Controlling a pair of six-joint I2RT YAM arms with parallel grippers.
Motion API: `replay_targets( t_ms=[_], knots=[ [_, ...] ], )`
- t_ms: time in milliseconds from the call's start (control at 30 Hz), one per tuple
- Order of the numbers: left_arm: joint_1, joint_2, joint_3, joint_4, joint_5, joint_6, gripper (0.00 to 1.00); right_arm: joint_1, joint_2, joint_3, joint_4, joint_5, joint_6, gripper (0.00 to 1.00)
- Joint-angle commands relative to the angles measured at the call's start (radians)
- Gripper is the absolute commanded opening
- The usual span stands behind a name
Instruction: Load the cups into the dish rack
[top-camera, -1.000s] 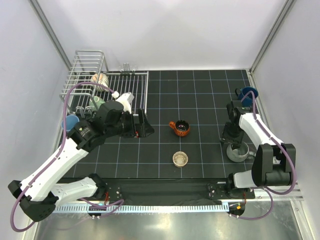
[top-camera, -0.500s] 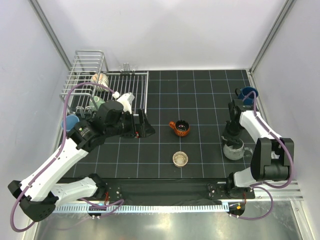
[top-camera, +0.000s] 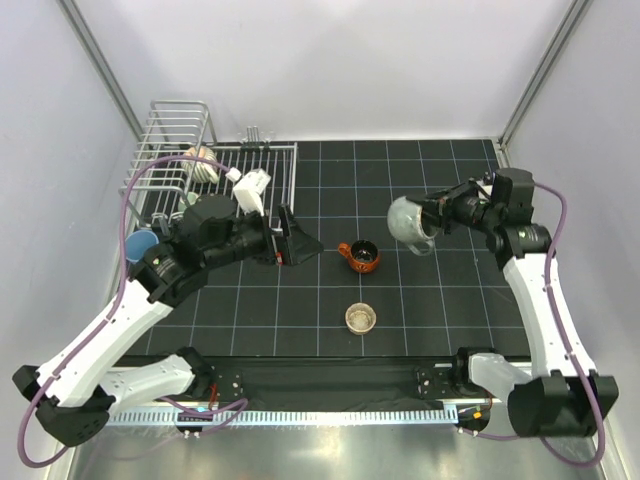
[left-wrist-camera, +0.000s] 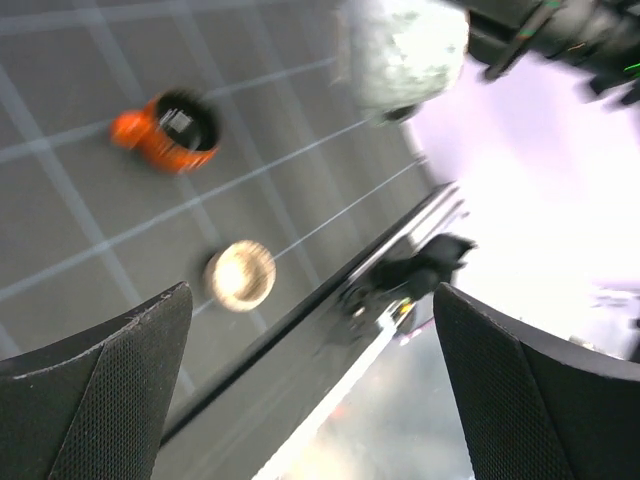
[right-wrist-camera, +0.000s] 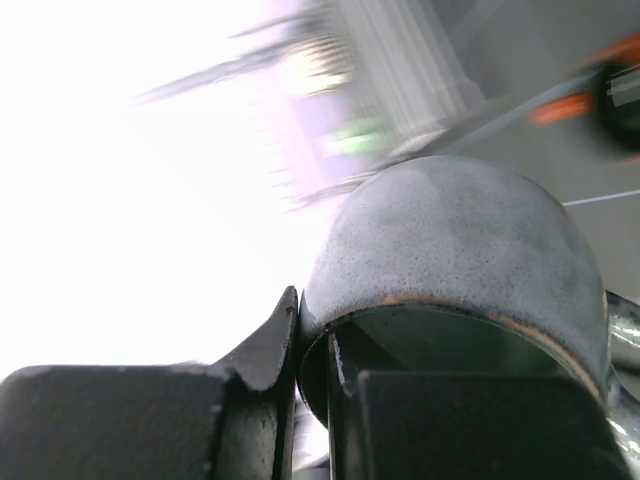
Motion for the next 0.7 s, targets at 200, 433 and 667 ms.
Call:
replay_targets(
  t_ms=[200, 433, 667],
  knots=[
    [0.000, -0.059, -0.152, 0.592, 0.203, 0.123, 1.00, 0.060, -0.065, 0.063, 0.604, -0.233, 0.841, 0.04],
    [-0.002, 0.103, -0.114, 0.866, 0.375, 0.063, 1.00, 0.088, -0.042, 0.216, 0.699, -0.273, 0.977, 0.04],
    [-0.002, 0.271, -0.025, 1.172, 0.555, -0.023, 1.00, 0.091, -0.056, 0.266, 0.747, -0.312, 1.054, 0.04]
  ],
)
